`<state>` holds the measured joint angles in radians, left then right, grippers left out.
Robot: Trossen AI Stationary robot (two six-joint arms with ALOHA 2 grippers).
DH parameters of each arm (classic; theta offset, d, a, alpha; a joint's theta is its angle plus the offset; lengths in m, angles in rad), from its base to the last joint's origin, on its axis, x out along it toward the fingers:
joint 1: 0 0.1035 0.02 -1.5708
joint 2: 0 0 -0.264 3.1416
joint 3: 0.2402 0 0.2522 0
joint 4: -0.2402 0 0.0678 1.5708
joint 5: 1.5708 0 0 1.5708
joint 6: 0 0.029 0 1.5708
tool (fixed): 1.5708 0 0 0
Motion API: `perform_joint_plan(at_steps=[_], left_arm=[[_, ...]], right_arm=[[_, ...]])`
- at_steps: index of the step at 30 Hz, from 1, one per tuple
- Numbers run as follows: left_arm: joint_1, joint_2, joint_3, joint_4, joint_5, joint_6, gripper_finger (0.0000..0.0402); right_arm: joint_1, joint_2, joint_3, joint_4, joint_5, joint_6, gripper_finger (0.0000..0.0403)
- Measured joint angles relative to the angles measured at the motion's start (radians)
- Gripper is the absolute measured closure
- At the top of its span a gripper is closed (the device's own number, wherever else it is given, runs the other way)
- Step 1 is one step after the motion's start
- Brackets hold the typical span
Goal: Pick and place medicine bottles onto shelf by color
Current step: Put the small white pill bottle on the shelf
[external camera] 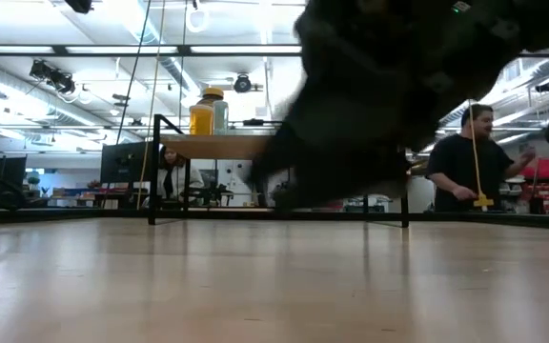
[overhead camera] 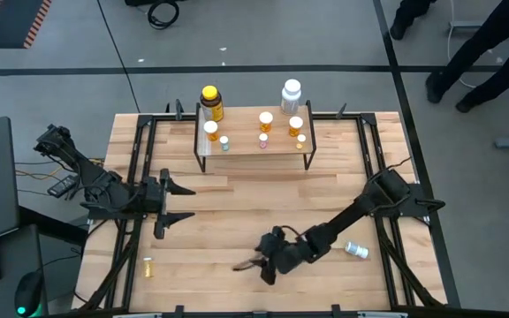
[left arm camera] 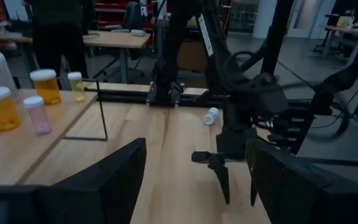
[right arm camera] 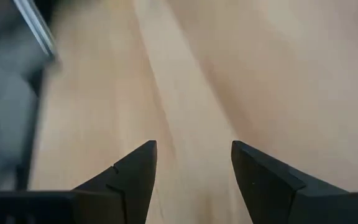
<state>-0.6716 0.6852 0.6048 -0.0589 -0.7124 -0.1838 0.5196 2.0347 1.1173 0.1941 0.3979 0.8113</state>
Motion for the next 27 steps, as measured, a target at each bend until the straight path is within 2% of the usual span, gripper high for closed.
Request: perform_joint_plan(at_steps=[3,7,10,14,22,27], left_arm=[[0.0,0.0,0.0,0.009,0.0,0.022,0.0118],[0.001,0.0,0.0,0.027,0.0,0.037,0.0118],[0.001,0.0,0.0,0.03,0.0,0.037,0.0118],[0.001,0.0,0.0,0.03,0.0,0.032,0.0118],[0.001,0.001,0.0,0.03,0.0,0.03,0.0118],[0.001,0.002,0.0,0.029,0.0,0.03,0.0118]], right_arm=[[-0.018,-0.032,0.103,-0.419,-0.164,0.125,0.0186],[-0.003,-0.06,0.219,-0.864,-0.225,0.251,0.0186],[0.023,-0.083,0.274,-1.1,-0.242,0.332,0.0186],[0.088,-0.101,0.287,-1.254,-0.249,0.421,0.0186],[0.234,-0.094,0.287,-1.371,-0.263,0.598,0.0186],[0.314,-0.094,0.287,-1.539,-0.241,0.807,0.0186]])
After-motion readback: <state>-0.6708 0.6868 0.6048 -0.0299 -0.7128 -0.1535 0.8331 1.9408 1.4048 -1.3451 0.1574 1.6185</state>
